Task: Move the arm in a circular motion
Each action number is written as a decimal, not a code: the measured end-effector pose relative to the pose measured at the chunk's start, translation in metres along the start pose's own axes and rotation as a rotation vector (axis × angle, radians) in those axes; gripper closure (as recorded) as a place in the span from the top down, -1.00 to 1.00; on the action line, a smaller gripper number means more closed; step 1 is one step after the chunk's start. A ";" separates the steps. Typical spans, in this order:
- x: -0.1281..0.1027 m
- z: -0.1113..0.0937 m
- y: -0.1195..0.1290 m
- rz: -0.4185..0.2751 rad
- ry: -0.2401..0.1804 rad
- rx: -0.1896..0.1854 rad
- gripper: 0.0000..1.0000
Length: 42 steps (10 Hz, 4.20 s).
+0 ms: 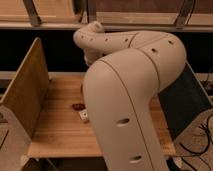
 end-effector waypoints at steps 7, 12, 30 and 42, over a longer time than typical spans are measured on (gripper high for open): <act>0.031 -0.091 0.040 -0.146 -0.052 0.059 0.60; 0.164 -0.111 -0.046 0.090 0.110 0.220 0.60; 0.113 -0.123 0.053 -0.157 0.037 0.123 0.60; 0.045 -0.071 -0.027 -0.179 0.092 0.112 0.60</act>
